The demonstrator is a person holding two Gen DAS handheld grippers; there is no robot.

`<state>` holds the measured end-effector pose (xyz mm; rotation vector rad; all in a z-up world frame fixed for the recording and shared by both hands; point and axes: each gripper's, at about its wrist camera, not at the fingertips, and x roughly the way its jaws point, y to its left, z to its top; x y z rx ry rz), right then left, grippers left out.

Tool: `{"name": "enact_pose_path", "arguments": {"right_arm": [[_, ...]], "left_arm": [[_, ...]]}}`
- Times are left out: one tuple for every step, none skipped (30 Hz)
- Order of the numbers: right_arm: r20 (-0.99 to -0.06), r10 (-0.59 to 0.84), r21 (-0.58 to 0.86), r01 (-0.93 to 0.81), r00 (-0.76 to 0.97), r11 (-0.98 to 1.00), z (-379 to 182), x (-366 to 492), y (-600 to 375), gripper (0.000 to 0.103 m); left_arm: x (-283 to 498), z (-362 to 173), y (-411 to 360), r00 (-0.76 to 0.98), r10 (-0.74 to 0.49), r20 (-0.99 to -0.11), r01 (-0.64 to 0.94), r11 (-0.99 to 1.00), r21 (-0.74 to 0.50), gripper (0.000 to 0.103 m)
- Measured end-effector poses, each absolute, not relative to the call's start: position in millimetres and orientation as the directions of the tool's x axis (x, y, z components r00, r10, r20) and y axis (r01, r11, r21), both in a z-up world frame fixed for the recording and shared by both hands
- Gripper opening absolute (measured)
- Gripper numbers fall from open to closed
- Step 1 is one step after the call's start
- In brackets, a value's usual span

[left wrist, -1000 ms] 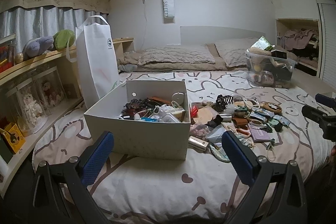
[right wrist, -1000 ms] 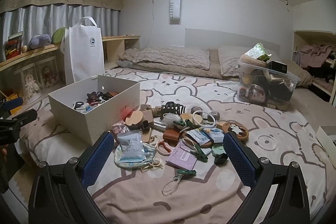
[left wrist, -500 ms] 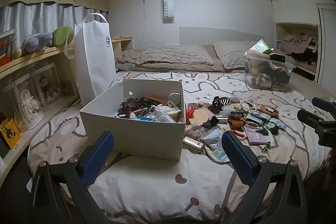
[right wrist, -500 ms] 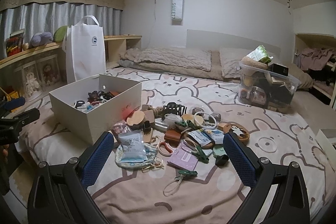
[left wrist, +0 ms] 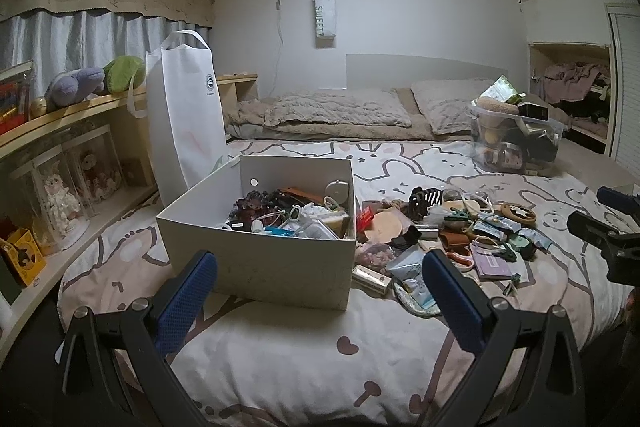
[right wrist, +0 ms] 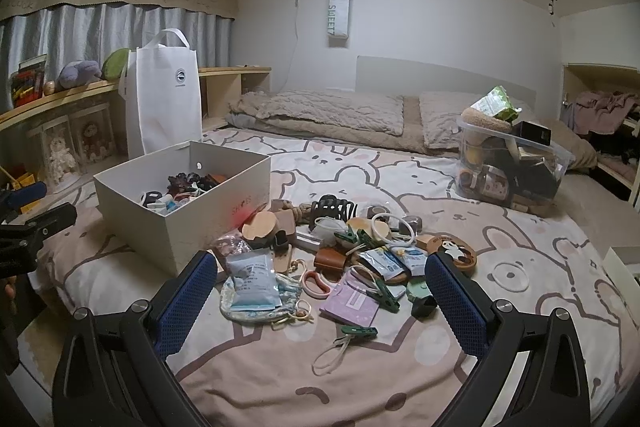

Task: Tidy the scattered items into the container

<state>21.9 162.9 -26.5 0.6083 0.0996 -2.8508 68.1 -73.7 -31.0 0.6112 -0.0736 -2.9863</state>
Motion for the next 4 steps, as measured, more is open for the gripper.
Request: {"name": "enact_pose_path", "arguments": {"right_arm": [[-0.411,-0.206,-0.018,0.234,-0.888,-0.972,-26.5,21.6,162.7,0.103],[-0.411,-0.206,-0.018,0.234,-0.888,-0.972,-26.6,21.4,162.9,0.103],[-0.412,-0.206,-0.018,0.234,-0.888,-0.972,-26.7,21.3,163.0,0.103],[-0.413,-0.206,-0.018,0.234,-0.887,-0.972,-26.7,21.1,162.8,0.103]], "left_arm": [[68.2,-30.9,-72.8,-0.916,-0.104,-0.388,0.083,-0.994,0.072,0.103],[68.1,-31.0,-71.9,-0.916,-0.105,-0.388,0.082,-0.994,0.077,0.103],[67.7,-31.2,-71.5,-0.915,-0.105,-0.389,0.080,-0.994,0.081,0.103],[67.0,-31.2,-71.2,-0.915,-0.103,-0.390,0.077,-0.994,0.080,0.103]]}}
